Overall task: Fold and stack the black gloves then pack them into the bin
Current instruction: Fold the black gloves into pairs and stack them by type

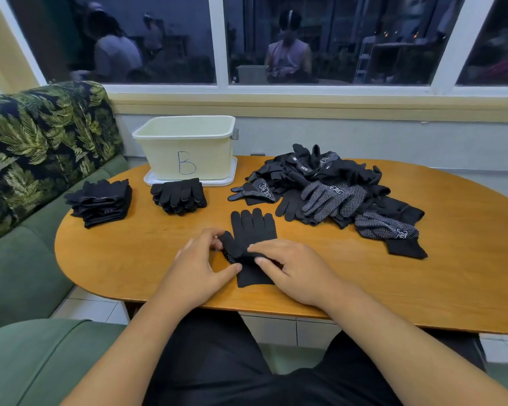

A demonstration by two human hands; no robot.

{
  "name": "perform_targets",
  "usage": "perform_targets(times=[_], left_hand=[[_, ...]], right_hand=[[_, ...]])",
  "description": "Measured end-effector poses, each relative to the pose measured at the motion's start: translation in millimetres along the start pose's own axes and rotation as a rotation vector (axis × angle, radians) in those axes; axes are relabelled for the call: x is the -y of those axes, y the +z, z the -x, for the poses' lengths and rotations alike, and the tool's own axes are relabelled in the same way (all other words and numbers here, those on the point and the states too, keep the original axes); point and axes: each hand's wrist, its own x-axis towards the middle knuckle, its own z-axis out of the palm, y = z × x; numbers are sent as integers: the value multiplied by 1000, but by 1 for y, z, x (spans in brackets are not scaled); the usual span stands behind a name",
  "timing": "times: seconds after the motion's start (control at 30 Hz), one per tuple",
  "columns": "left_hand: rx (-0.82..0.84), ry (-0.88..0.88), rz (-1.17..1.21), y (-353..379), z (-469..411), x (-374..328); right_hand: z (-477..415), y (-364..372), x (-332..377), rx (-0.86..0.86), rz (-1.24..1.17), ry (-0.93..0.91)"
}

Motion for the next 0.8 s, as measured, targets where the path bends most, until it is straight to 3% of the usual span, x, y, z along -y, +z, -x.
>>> perform_targets(times=[0.53, 0.8], left_hand=[[2, 49, -73, -1, 2, 0], [82, 287, -59, -4, 11, 3]], right_hand=[[-1, 3, -3, 66, 65, -19], [1, -1, 0, 86, 60, -19]])
